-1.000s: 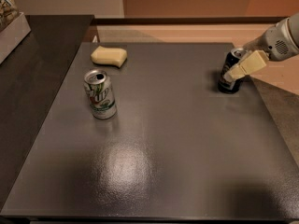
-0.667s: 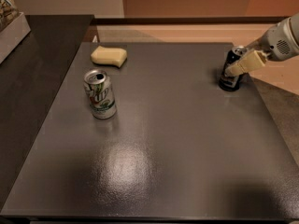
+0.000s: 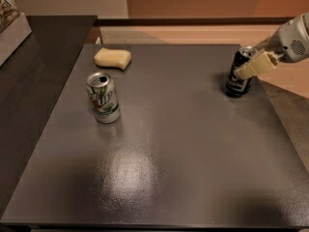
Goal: Move pepsi can near 7up can
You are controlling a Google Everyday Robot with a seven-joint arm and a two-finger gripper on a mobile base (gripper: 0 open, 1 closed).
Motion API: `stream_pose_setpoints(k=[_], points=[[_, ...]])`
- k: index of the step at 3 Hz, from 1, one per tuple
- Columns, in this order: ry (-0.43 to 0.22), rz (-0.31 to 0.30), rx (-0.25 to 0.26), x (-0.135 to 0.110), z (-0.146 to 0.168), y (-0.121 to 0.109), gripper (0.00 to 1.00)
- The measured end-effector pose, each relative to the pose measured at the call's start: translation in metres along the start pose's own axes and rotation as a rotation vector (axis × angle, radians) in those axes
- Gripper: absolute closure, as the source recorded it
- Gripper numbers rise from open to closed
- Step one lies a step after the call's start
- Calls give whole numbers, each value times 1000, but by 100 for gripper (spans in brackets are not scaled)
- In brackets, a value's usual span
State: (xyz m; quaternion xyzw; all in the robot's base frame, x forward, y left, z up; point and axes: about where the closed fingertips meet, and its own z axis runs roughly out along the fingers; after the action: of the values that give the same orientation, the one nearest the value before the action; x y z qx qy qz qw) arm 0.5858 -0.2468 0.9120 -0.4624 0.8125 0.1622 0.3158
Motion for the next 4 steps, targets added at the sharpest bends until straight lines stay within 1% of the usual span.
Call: stream_pose_setpoints(k=[1, 2, 3, 4], points=[[-25, -78, -74, -25, 1, 31, 100], [-49, -170, -158, -53, 12, 65, 100], [-71, -260, -233, -81, 25, 97, 100], [-83, -343, -299, -102, 39, 127, 100]])
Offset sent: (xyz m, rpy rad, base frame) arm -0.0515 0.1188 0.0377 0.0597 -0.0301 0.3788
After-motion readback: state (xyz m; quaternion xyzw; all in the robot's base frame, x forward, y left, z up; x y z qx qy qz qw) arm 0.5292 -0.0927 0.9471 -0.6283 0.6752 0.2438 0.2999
